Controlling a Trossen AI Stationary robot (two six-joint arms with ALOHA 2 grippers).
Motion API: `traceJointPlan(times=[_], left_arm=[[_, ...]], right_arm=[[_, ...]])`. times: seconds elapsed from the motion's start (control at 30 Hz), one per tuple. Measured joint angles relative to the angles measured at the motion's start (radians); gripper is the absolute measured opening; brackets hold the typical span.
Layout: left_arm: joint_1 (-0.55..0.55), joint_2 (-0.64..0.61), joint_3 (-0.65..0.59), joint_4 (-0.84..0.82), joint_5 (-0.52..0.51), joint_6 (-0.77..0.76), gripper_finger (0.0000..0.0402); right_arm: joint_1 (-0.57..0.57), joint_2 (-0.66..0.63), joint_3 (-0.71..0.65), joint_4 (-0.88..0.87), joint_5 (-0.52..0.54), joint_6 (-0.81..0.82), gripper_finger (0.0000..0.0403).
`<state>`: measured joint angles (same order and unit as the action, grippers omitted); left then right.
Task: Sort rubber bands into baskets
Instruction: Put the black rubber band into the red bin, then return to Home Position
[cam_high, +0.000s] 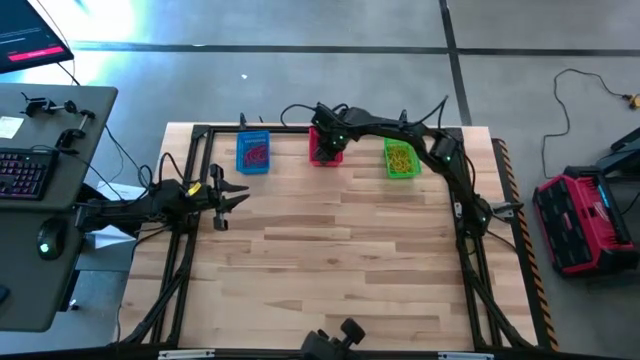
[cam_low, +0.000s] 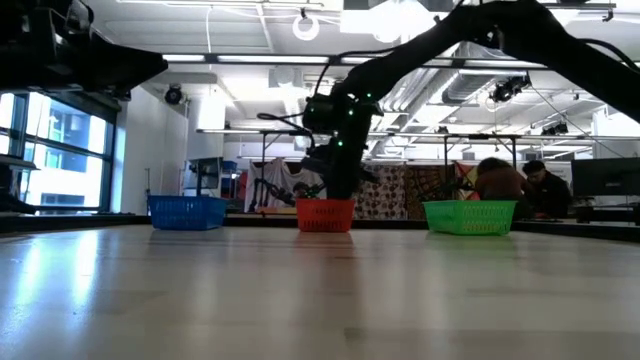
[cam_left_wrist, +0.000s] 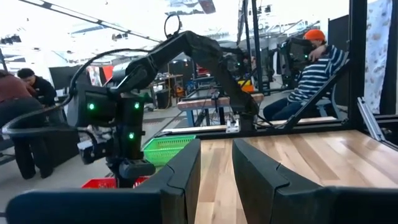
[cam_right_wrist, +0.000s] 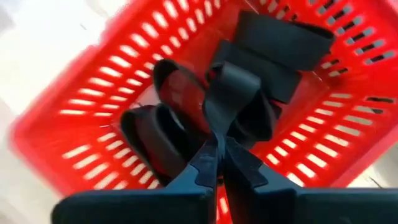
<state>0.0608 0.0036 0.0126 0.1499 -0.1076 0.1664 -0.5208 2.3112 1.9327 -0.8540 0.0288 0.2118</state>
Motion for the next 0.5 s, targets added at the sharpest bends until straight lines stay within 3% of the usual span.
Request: traceJointPlan(times=[0.5], left_arm=[[0.000, 0.000, 0.000, -0.018, 0.017, -0.008, 0.0082]], right_arm=[[0.044, -0.010, 0.070, -0.031, 0.040, -0.029, 0.0123]])
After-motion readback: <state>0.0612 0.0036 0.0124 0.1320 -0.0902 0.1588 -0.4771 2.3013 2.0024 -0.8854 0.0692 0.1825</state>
